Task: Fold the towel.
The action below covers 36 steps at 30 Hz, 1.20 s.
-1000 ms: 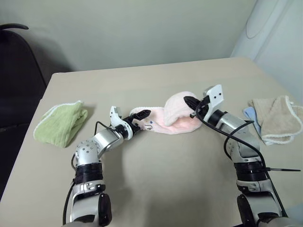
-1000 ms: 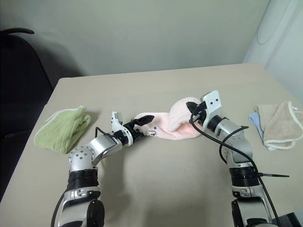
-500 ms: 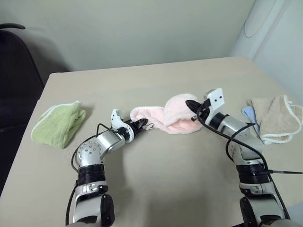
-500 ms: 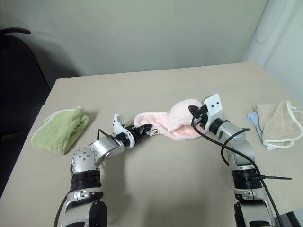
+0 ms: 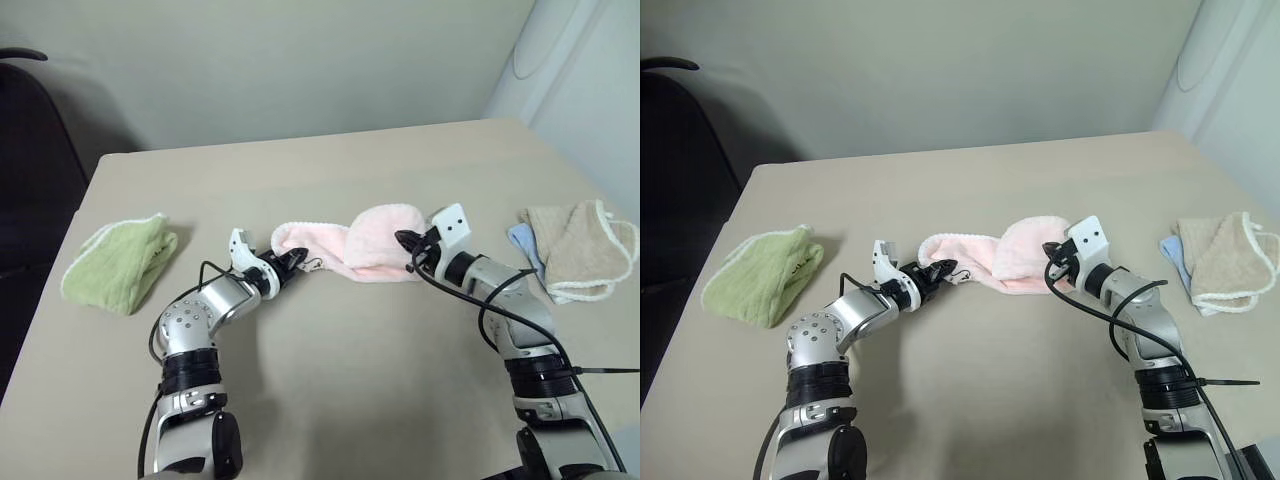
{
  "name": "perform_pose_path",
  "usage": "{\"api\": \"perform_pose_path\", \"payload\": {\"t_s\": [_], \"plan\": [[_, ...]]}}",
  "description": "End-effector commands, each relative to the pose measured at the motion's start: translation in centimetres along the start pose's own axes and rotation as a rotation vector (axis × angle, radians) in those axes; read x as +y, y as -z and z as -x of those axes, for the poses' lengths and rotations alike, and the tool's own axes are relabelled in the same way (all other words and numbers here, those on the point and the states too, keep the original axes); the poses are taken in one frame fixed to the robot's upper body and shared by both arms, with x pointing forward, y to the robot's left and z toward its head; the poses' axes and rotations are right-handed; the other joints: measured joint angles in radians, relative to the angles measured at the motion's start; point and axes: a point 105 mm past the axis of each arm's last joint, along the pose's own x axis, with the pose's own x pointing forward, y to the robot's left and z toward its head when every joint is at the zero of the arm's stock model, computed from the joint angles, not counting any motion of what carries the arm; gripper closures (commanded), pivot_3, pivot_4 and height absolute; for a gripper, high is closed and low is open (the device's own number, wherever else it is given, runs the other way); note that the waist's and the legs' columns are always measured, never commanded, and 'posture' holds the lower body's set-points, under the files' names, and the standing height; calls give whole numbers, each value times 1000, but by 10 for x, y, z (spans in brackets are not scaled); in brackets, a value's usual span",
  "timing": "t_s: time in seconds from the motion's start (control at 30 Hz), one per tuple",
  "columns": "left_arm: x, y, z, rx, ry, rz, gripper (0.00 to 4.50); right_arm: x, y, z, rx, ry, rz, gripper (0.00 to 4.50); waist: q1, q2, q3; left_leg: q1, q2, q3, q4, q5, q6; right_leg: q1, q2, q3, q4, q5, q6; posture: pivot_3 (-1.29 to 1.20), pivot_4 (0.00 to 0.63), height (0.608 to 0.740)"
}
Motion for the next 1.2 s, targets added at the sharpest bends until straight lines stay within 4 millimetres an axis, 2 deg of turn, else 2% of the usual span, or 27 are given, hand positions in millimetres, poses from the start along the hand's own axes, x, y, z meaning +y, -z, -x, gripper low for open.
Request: {"api": "perform_pose_path", "payload": {"t_s": [0.03, 0.27, 0.4, 0.63, 0.73, 0.97, 1.07, 1.13, 1.2], "plan": [[-5, -15, 7, -73, 21, -1, 4479, 0, -5, 1, -7, 2, 40, 4378, -1, -1, 1, 0, 0, 0, 0, 0, 0, 0, 0, 0, 0, 0, 0, 0, 150, 735], [-36, -32, 22, -125, 113, -134, 4479, 4, 4, 3, 39, -21, 44, 4378, -2, -5, 3, -1, 4, 1, -1, 0, -2, -3, 1, -1, 0, 0, 0, 0, 150, 735], [-49, -38, 30, -126, 135, -241, 4479, 10, 20, 6, 117, -53, 70, 4378, -2, -6, 3, -1, 5, 2, -1, -1, -2, -2, 1, -1, -1, 0, 0, 0, 150, 735], [-63, -33, 31, -88, 160, -377, 4479, 0, 35, 8, 190, 4, 90, 4378, -2, -6, 4, -1, 6, 2, -1, -1, -1, -2, 0, -1, -2, 1, 1, 0, 150, 735], [-62, -28, 28, -59, 142, -420, 4479, -3, 23, 9, 131, 24, 77, 4378, -3, -6, 4, -1, 6, 2, -1, -1, -1, -2, 1, -1, -2, 1, 1, 0, 150, 735], [-72, -17, 17, 5, 148, -555, 4479, -11, -38, 23, -142, 28, -70, 4378, -1, -7, 4, -2, 6, 2, 0, -1, -1, -3, 1, -2, -2, 1, 0, 0, 150, 735], [-75, -13, 13, 32, 146, -622, 4479, -14, -49, 29, -179, 26, -114, 4378, -1, -7, 4, -2, 5, 3, 0, -1, -2, -2, 1, -2, -2, 1, 0, 0, 150, 735], [-91, -3, 3, 87, 191, -735, 4479, -22, -61, 38, -230, 31, -167, 4378, 1, -7, 4, -2, 4, 2, 0, -1, -2, -2, 1, -2, -3, 1, 0, 0, 150, 735], [-108, 8, -4, 132, 254, -813, 4479, -27, -64, 44, -240, 33, -215, 4378, 8, -8, 5, -4, 3, 1, 1, 0, -2, -3, 1, -2, -3, 1, 0, 0, 150, 735]]}}
